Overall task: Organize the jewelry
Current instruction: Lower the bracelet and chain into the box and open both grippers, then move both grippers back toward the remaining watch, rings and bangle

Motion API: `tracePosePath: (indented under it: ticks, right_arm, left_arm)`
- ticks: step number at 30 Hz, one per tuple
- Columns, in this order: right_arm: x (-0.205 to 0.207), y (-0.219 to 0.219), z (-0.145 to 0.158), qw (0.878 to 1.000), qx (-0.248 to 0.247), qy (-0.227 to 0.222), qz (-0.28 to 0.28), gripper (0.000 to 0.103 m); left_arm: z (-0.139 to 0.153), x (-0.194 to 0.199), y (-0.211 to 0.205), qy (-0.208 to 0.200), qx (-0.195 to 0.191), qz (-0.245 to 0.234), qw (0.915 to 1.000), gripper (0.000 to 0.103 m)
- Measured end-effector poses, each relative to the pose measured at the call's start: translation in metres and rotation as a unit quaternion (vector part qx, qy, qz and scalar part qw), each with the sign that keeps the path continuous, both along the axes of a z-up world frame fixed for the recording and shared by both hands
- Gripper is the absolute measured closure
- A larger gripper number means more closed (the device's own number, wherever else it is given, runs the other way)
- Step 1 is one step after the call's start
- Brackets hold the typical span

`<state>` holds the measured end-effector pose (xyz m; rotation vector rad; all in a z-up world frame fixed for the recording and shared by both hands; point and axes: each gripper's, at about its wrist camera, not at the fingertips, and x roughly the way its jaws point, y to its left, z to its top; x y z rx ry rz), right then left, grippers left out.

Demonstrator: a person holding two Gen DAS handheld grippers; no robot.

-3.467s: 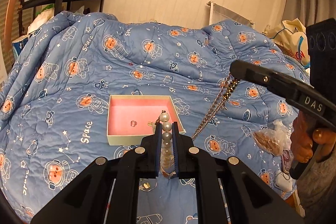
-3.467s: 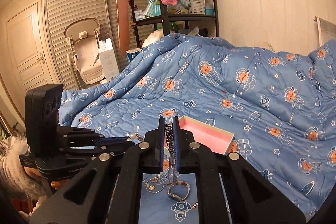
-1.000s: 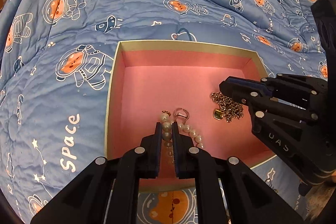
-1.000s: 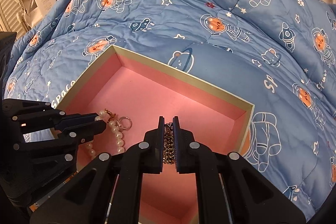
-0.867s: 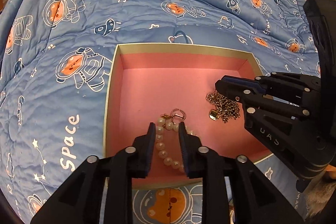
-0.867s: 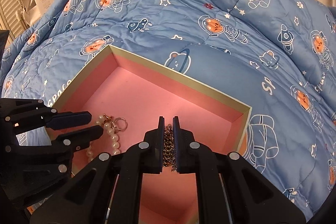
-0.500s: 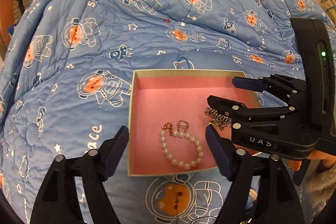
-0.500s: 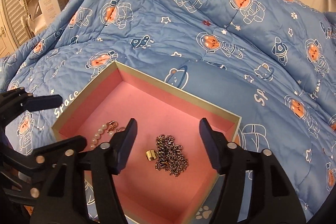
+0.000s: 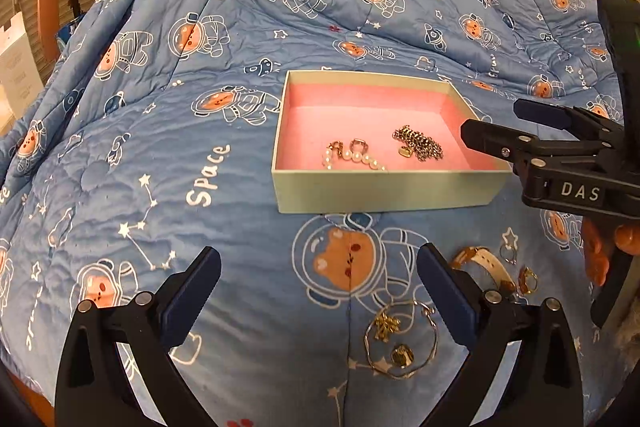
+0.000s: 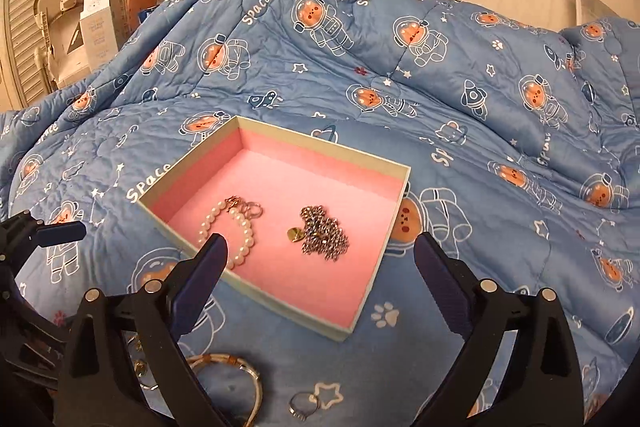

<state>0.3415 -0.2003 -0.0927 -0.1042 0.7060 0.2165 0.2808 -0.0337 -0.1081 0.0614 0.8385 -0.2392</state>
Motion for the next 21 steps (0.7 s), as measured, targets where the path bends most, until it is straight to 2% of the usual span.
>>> tracePosePath:
  ticks: [5,12,21]
  right_arm:
    - [-0.028,-0.007,-0.004,1.000,0.022,0.014,-0.011,0.010]
    - [-0.059,-0.013,-0.008,1.000,0.021,0.013,-0.016,0.010]
    - [-0.091,-0.036,-0.021,0.999,0.031,0.033,-0.021,0.010]
  left_arm:
    - [-0.005,-0.020,-0.002,0.001,0.005,-0.004,1.0000,0.007]
    - [-0.010,-0.040,-0.003,0.003,0.005,-0.003,1.0000,0.007]
    - [-0.019,-0.060,0.001,0.013,0.000,0.001,0.9999,0.007]
